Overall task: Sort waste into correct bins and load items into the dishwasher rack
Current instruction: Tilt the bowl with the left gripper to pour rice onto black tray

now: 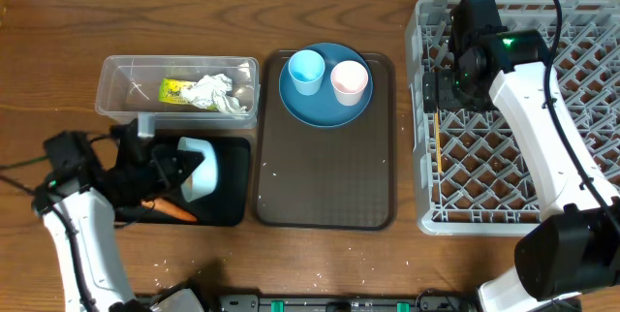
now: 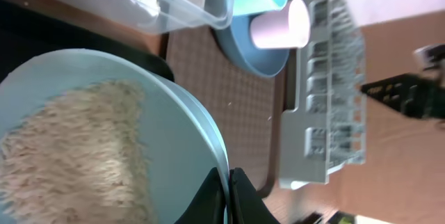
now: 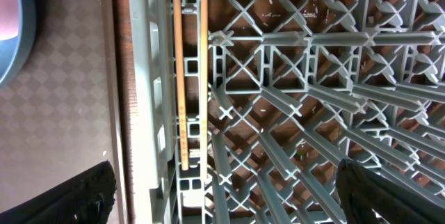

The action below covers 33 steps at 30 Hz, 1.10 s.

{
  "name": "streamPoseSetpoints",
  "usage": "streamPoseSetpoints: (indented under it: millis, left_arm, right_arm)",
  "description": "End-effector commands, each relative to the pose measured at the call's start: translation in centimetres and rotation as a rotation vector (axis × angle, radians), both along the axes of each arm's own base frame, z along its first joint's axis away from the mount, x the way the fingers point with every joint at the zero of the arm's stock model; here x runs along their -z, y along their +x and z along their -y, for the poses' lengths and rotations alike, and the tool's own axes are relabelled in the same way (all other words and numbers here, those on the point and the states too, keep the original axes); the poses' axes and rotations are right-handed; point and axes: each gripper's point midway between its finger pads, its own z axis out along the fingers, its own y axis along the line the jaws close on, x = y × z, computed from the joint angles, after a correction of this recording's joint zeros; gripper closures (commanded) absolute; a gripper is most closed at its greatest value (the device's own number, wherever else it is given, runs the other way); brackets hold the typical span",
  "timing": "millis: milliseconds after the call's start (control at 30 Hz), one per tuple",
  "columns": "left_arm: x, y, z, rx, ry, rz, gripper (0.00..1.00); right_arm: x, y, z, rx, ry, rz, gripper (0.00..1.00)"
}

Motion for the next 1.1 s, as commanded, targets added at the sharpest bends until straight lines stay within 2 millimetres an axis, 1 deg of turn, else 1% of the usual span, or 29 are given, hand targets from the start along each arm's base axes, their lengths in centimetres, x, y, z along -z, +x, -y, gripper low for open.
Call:
streamPoseSetpoints:
  millis: [0, 167, 267, 533, 733, 900, 1067]
  left_arm:
    - [-1.8, 0.2, -0.3, -0.014, -0.108, 0.12, 0.94]
    - [-3.1, 0.0, -1.1, -0.071, -0.238, 0.195, 0.94]
    - [-3.5, -0.2, -1.0, -0.085, -0.297, 0.216, 0.94]
    - [-3.9, -0.3, -0.7, -0.084, -0.34, 0.228, 0.94]
    - [-5.3, -0.4, -0.5, -0.083, -0.417, 0.266, 0.94]
    - [-5.4, -0.4, -0.5, -0.086, -0.427, 0.261, 0.94]
    - [-5.4, -0.4, -0.5, -0.114, -0.487, 0.193, 0.94]
  right_arm:
    - [-0.3, 0.1, 0.3, 0.014, 0.001, 0.008, 0.01]
    - [-0.3, 0.1, 0.3, 0.014, 0.001, 0.008, 0.01]
    - [-0.3, 0.1, 0.3, 0.014, 0.001, 0.008, 0.01]
    - [-0.3, 0.1, 0.3, 0.014, 0.001, 0.008, 0.01]
    - [-0.3, 0.1, 0.3, 0.014, 0.001, 0.008, 0.01]
    - [-0.3, 0.1, 0.3, 0.014, 0.001, 0.008, 0.01]
    - [-0.3, 0.1, 0.3, 0.014, 0.001, 0.008, 0.01]
